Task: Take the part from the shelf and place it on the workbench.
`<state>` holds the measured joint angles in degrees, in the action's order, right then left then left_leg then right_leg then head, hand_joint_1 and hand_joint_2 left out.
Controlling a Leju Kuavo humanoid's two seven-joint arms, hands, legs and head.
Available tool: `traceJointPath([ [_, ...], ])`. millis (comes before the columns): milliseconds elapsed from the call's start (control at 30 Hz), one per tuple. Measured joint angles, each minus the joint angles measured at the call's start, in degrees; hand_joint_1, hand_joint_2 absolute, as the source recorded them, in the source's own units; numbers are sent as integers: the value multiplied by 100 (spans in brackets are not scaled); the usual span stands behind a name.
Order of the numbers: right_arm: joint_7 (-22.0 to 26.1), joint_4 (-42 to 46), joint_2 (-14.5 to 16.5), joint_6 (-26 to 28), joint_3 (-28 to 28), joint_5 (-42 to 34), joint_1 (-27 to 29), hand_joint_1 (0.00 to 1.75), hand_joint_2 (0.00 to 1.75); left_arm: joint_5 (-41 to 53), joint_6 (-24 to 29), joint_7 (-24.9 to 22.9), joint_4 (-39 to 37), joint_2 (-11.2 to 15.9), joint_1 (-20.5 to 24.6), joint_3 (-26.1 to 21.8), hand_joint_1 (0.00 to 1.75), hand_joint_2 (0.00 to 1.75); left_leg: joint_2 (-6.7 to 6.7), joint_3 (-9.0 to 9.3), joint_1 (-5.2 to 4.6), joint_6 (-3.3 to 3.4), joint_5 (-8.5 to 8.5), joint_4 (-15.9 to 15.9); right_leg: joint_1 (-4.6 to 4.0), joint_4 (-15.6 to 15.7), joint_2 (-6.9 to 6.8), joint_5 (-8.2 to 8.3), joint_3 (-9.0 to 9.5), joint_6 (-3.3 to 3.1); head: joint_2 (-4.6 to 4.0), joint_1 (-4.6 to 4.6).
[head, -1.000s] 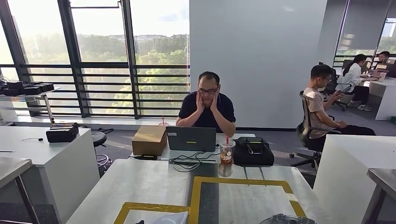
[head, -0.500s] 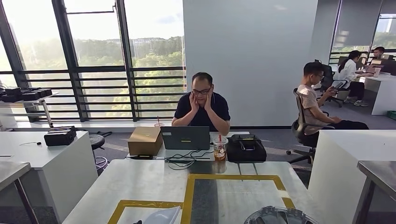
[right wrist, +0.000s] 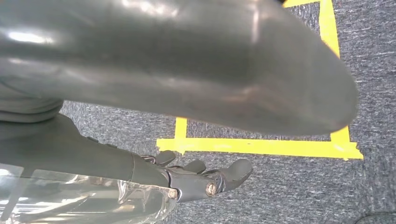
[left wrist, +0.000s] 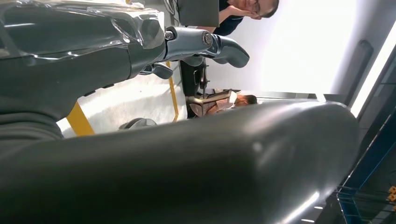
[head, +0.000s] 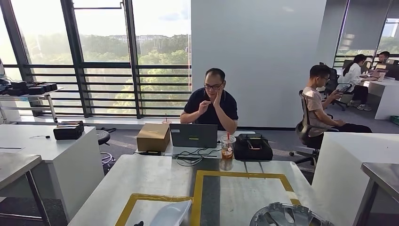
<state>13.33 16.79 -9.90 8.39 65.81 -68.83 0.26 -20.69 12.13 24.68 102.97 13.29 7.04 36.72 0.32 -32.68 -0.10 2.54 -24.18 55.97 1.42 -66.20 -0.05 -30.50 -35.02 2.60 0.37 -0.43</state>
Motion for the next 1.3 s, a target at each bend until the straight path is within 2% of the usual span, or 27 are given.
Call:
traceJointPath([
  [33,-1,1,-4,3,0,-5,-6,0,0,-9,0,0,-3,-1,2,0,0,0,-2,-43,-8,-20,8,42,-5,419,2,96,254,12,0,6],
  [67,-2,1,-8,7,0,-9,-10,0,0,-15,1,0,-3,-2,6,1,0,0,-2,-82,-17,-43,14,87,-8,733,6,172,425,-8,0,5],
  [100,-3,2,-9,12,1,-13,-12,0,0,-15,1,2,-3,-3,12,2,0,0,-3,-113,-26,-71,24,120,-17,899,10,212,505,-48,0,1],
  [200,-6,3,-5,27,7,-19,-9,0,0,-21,4,8,-4,-1,21,8,0,0,-7,-164,-12,-172,68,151,-31,918,10,291,462,-189,0,-9],
  [233,-5,3,-2,29,11,-19,-12,0,0,-25,8,9,-4,4,21,7,0,0,-11,-196,1,-206,1,214,-22,921,7,327,445,-232,-1,-14],
  [300,-6,5,2,29,21,-19,-18,0,0,-30,15,13,-4,13,21,3,0,0,-20,-367,30,-271,-365,654,-2,925,1,404,387,-298,-1,-30],
  [367,-5,7,-1,29,28,-19,-13,0,0,-35,19,15,-6,19,19,4,0,0,-23,-626,55,-317,-841,1426,-17,919,0,473,292,-318,0,-44],
  [400,-5,7,0,29,32,-19,-10,0,0,-38,20,15,-7,22,17,5,0,0,-23,-703,63,-326,-982,1722,-26,917,0,510,242,-321,0,-49],
  [433,-4,7,1,29,36,-19,-8,0,0,-40,20,15,-8,26,16,7,0,0,-24,-688,66,-324,-1024,1832,-35,916,1,545,194,-317,0,-51],
  [467,-4,7,3,29,39,-19,-8,0,0,-42,20,15,-8,28,16,8,0,0,-24,-556,66,-311,-962,1699,-43,915,2,579,153,-313,0,-54],
  [567,-5,8,19,29,49,-19,-9,0,0,-44,20,16,-6,29,25,6,0,0,-30,254,29,-196,-590,466,-65,922,8,676,85,-273,0,-54],
  [600,-5,9,20,29,53,-19,-10,0,0,-45,21,20,-4,28,33,4,0,0,-33,420,3,-155,-525,182,-65,927,6,704,75,-248,0,-57],
  [633,-4,10,23,29,57,-19,-12,0,0,-48,22,23,-3,28,39,3,0,0,-33,476,-22,-123,-507,64,-60,933,2,734,69,-214,0,-55],
  [733,-4,11,20,29,74,-19,-11,0,0,-56,25,32,2,35,51,-3,0,0,-22,422,-36,-34,-359,-15,-56,939,-2,790,34,-115,-1,-56],
  [800,-4,12,15,29,81,-18,-9,0,0,-57,24,34,7,28,59,-3,0,0,-3,351,-11,35,-210,-100,-61,629,1,521,-115,-136,-1,-42],
  [867,-4,13,11,28,83,-17,-10,0,0,-58,24,35,7,23,61,0,0,0,3,218,-14,71,-95,-109,-48,-109,4,28,-381,-178,0,-25],
  [900,-4,13,9,27,83,-17,-9,0,0,-58,24,35,6,23,59,2,0,0,4,140,-18,71,-42,-105,-42,-478,4,-143,-481,-163,0,-21],
  [933,-4,13,5,27,83,-17,-8,0,0,-58,24,35,5,24,58,4,0,0,4,65,-20,66,10,-101,-32,-709,3,-215,-508,-120,0,-17],
  [967,-4,13,-1,27,84,-17,-7,0,0,-59,23,35,5,24,57,7,0,0,4,-1,-17,53,57,-96,-20,-725,2,-180,-425,-57,0,-13],
  [1000,-4,13,-8,27,84,-17,-7,0,0,-58,22,35,4,24,56,10,0,0,4,-60,-9,33,98,-83,-4,-501,1,-72,-223,12,1,-11],
  [1033,-4,13,-14,27,85,-17,-9,0,0,-58,21,35,5,23,56,13,0,0,5,-113,-3,9,128,-55,14,-86,-1,47,73,72,1,-7],
  [1067,-4,15,-15,26,85,-18,-15,0,0,-58,20,35,6,24,57,14,0,0,6,-171,-5,-17,147,-12,19,372,3,108,378,97,2,2],
  [1100,-4,16,-19,25,85,-22,-19,0,0,-59,20,35,8,24,57,16,0,0,7,-217,-10,-47,165,33,19,717,18,139,589,86,2,2],
  [1133,-4,18,-19,24,86,-26,-21,0,0,-59,19,37,9,23,58,17,0,0,7,-255,-19,-75,180,79,13,923,33,127,702,53,2,6],
  [1233,-6,20,-19,22,92,-34,-12,0,0,-61,19,43,11,28,51,17,0,0,-7,-314,-4,-169,207,143,12,963,55,145,645,-96,1,4],
  [1267,-6,20,-17,22,93,-36,-12,0,0,-63,20,42,11,32,47,15,0,0,-12,-351,10,-205,117,216,21,964,48,179,621,-155,1,-2],
  [1300,-6,20,-17,22,93,-37,-14,0,0,-63,20,42,11,36,45,13,0,0,-16,-422,24,-239,-64,399,32,968,39,221,589,-210,1,-4],
])
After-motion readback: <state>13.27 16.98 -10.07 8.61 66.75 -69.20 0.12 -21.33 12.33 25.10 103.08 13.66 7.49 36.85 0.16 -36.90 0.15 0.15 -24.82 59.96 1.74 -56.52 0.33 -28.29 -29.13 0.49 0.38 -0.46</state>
